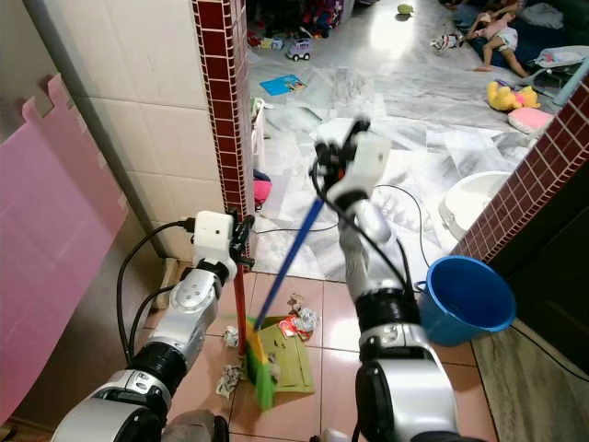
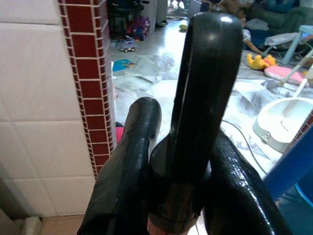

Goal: Sweep floor

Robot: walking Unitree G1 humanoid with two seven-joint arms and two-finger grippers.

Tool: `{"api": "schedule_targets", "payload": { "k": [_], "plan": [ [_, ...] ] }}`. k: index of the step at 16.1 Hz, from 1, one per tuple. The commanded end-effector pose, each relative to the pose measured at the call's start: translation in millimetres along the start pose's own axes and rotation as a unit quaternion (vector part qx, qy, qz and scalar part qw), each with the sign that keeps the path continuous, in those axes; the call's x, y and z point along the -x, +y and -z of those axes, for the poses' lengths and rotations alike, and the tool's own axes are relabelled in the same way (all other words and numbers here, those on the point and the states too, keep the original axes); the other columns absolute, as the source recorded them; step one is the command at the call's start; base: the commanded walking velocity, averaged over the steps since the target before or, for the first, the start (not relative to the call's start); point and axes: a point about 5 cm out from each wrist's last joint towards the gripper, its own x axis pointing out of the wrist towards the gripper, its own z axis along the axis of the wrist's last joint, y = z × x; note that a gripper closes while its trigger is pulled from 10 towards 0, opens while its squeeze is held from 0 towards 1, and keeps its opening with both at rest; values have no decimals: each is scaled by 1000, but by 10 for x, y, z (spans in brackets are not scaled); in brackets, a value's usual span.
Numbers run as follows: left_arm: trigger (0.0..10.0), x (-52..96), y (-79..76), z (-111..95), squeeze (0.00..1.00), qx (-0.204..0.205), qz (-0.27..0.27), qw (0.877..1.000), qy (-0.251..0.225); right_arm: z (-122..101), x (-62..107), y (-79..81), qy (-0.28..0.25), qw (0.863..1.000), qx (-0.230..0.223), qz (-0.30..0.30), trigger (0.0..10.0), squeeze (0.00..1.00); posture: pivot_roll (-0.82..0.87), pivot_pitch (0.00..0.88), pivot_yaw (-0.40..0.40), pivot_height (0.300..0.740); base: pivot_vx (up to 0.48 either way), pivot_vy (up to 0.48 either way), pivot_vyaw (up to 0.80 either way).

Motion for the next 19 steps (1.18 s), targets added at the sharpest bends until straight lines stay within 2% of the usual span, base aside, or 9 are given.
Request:
{"api": "schedule_targets", "payload": {
  "k": [1, 4, 5, 6, 9, 10, 13, 15, 19],
  "plan": [
    [10000, 75, -118, 216, 0, 45, 24, 997, 53, -367, -110, 167, -75, 996, 11, -51, 10000, 0, 2, 0, -34, 740, 0, 0, 0],
    [10000, 60, 18, 118, 0, 33, 7, 999, 23, -656, -36, 160, -133, 982, 115, -74, 10000, 0, 2, 0, -33, 740, 0, 0, 0],
    [10000, 68, 103, 42, 0, 19, -1, 1000, -1, -716, 43, 96, -146, 975, 156, -60, 10000, 0, 3, 0, -32, 740, 0, 0, 0],
    [10000, 93, 206, -62, 0, 14, -13, 999, -28, -655, 163, -28, -141, 971, 190, -35, 10000, 0, 9, 0, -29, 740, 0, 0, 0],
    [10000, 195, 346, -283, 0, 14, -28, 996, -80, -490, 360, -225, -119, 968, 221, 18, 10000, 0, 19, 0, -26, 740, 0, 0, 0],
    [10000, 283, 407, -398, 0, 7, -41, 994, -104, -408, 458, -295, -106, 963, 242, 45, 10000, 0, 23, 0, -23, 740, 0, 0, 0],
    [10000, 467, 444, -588, 0, 3, -58, 989, -137, -264, 562, -337, -85, 961, 251, 74, 10000, 0, 28, 0, -23, 740, 0, 0, 0],
    [10000, 578, 450, -683, 0, 4, -61, 988, -141, -181, 599, -322, -75, 958, 264, 79, 10000, 0, 38, 0, -29, 740, 0, 0, 0],
    [10000, 651, 472, -739, 0, 13, -66, 988, -141, -119, 586, -348, -58, 959, 260, 91, 10000, 0, 42, 0, -35, 740, 0, -70, -600]
  ]
}}
